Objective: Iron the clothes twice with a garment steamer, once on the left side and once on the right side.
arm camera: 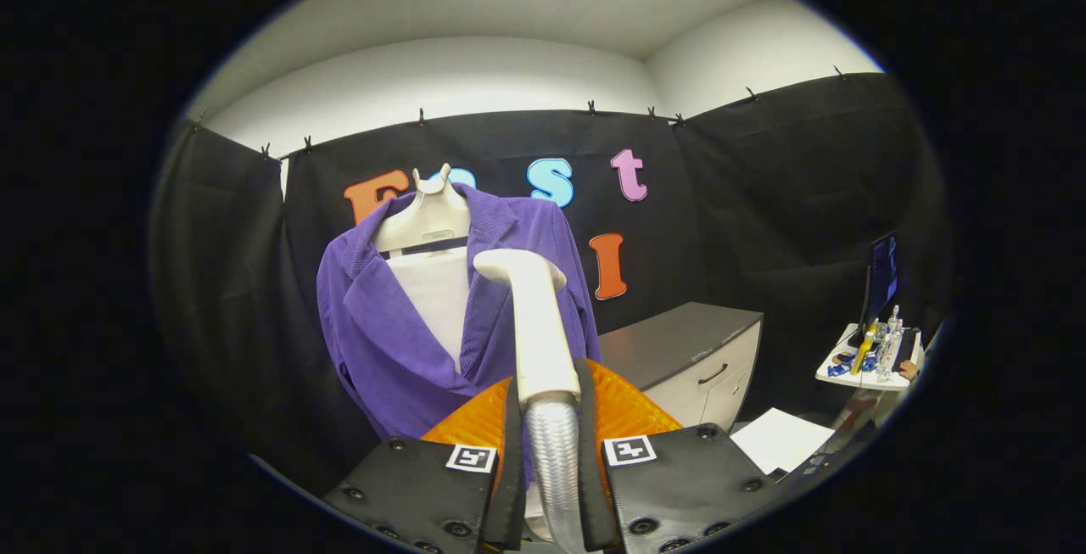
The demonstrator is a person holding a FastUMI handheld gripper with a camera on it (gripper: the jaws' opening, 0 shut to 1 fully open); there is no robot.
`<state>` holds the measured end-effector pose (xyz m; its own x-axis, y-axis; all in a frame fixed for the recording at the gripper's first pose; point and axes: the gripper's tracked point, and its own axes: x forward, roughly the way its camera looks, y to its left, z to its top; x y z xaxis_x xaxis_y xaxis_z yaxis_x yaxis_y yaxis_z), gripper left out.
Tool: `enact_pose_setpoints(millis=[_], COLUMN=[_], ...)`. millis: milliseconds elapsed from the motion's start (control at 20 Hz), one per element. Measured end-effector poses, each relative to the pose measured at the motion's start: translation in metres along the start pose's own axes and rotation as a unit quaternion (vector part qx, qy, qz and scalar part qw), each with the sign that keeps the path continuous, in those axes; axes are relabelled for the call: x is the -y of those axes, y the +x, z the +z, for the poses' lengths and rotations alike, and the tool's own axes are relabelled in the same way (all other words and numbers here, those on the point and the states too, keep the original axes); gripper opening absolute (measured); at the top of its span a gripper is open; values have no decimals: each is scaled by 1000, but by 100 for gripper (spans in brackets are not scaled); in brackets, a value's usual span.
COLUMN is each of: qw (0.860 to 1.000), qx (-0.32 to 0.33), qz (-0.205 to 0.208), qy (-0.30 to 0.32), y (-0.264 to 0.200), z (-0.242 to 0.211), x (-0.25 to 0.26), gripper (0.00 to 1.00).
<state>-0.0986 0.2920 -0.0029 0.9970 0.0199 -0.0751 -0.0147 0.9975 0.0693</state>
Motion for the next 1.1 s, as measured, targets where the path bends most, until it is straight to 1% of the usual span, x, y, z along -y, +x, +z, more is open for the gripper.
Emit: enact_pose_setpoints(millis=[500, 600, 1100], qw=[998, 998, 991], qx=[-57, -70, -129], qz=[-6, -5, -15], qy=[-15, -10, -27], y=[12, 10, 0], z=[-64, -76, -142], x=[4, 7, 25], gripper=[33, 33, 34])
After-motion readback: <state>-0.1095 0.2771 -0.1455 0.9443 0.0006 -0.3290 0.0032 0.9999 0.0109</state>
